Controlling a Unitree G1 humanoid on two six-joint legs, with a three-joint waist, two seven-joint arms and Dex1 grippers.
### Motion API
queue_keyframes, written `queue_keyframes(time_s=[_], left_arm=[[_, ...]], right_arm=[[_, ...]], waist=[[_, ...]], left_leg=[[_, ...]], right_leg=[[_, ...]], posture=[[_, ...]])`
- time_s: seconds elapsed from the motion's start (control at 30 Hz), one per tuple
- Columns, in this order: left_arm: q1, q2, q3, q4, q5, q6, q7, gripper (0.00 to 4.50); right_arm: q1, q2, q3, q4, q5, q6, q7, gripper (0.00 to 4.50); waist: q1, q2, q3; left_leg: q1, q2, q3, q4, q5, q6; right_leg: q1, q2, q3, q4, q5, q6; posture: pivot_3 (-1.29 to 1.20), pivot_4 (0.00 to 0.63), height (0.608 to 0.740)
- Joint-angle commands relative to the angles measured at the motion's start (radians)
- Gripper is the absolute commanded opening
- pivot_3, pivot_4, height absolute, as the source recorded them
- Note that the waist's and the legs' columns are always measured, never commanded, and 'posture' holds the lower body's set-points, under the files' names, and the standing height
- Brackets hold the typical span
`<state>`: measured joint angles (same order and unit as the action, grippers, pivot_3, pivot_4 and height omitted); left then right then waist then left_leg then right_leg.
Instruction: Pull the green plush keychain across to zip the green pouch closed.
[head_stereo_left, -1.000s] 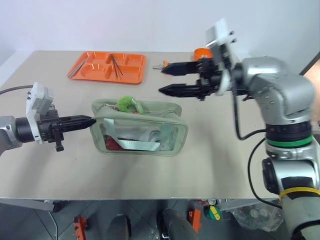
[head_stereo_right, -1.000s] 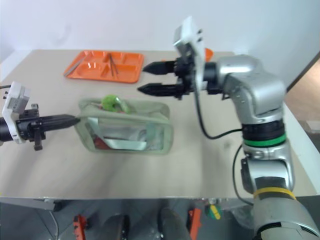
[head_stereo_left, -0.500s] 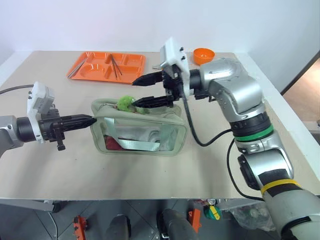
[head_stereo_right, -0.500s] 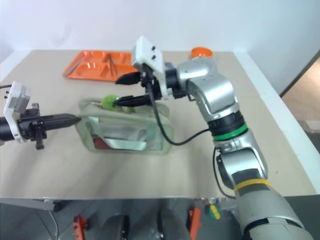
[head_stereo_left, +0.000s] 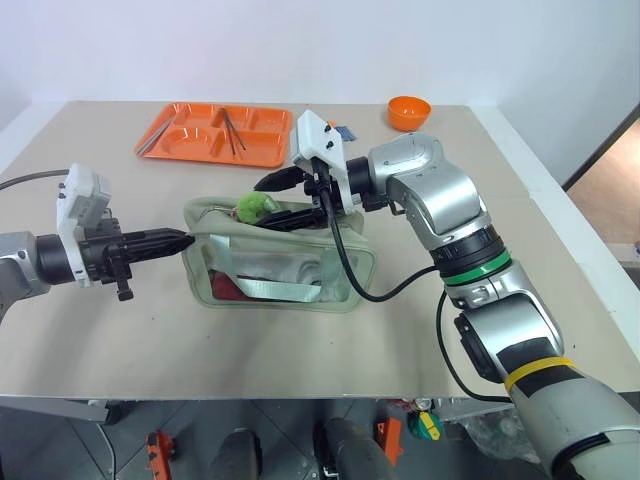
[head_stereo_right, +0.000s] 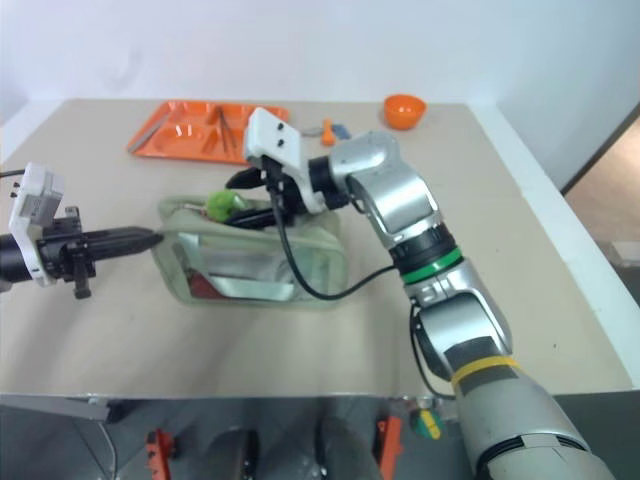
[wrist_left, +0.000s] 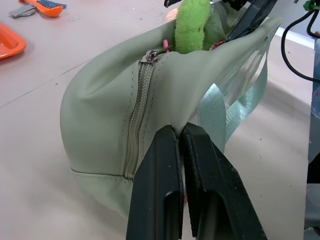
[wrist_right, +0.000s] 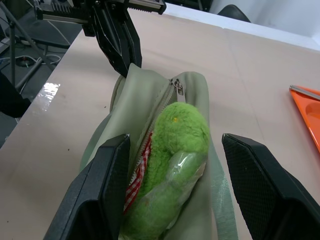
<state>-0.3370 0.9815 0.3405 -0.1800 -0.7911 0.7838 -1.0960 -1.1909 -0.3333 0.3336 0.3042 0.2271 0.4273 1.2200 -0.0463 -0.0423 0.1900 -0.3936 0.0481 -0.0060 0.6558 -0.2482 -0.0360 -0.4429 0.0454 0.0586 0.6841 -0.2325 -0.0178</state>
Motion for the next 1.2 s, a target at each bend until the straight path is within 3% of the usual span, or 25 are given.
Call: queue_keyframes(time_s=[0.03,0.2,0.5,0.53,0.97,1.2], left_arm=[[-0.006,0.003,0.009,-0.028,-0.008,-0.002,0.01,0.0],[-0.012,0.006,0.011,-0.023,-0.016,0.007,0.011,0.0],[-0.016,-0.004,-0.008,-0.013,-0.004,-0.003,0.016,0.0],[-0.015,-0.005,-0.01,-0.011,-0.003,-0.004,0.016,0.0],[-0.023,-0.017,-0.02,0.001,0.007,-0.016,0.014,0.0],[-0.003,-0.013,-0.017,0.004,0.014,-0.027,0.005,0.0]], right_arm=[[-0.035,0.003,-0.022,-0.009,-0.004,-0.015,0.009,3.01],[-0.034,0.001,-0.029,-0.008,-0.005,-0.015,0.011,3.01],[-0.032,-0.003,-0.052,0.007,0.003,-0.018,0.019,0.17],[-0.032,-0.003,-0.053,0.008,0.001,-0.018,0.018,0.07],[-0.062,-0.04,-0.072,0.015,-0.016,-0.022,0.018,0.07],[-0.16,-0.214,-0.11,0.021,-0.035,-0.036,0.075,0.07]], waist=[[0.0,0.0,0.0],[0.0,0.0,0.0],[0.0,0.0,0.0],[0.0,0.0,0.0],[0.001,0.0,0.0],[0.003,0.001,0.0]], left_leg=[[0.0,0.0,0.0,0.0,0.0,0.0],[0.0,0.0,0.0,0.0,0.0,0.0],[0.0,0.0,0.0,0.0,0.0,0.0],[0.0,0.0,0.0,0.0,0.0,0.0],[0.0,-0.001,0.0,0.0,0.0,0.0],[0.0,-0.002,0.0,0.0,0.0,0.0]], right_leg=[[0.0,0.0,0.0,0.0,0.0,0.0],[0.0,0.0,0.0,0.0,0.0,0.0],[0.0,0.0,0.0,0.0,0.0,0.0],[0.0,0.0,0.0,0.0,0.0,0.0],[0.0,0.0,0.0,0.0,0.0,0.0],[0.0,-0.001,0.0,0.0,-0.001,0.001]], posture=[[0.0,0.15,0.74],[0.0,0.15,0.74],[0.0,0.15,0.74],[0.0,0.15,0.74],[0.0,0.15,0.74],[0.0,0.15,0.74]])
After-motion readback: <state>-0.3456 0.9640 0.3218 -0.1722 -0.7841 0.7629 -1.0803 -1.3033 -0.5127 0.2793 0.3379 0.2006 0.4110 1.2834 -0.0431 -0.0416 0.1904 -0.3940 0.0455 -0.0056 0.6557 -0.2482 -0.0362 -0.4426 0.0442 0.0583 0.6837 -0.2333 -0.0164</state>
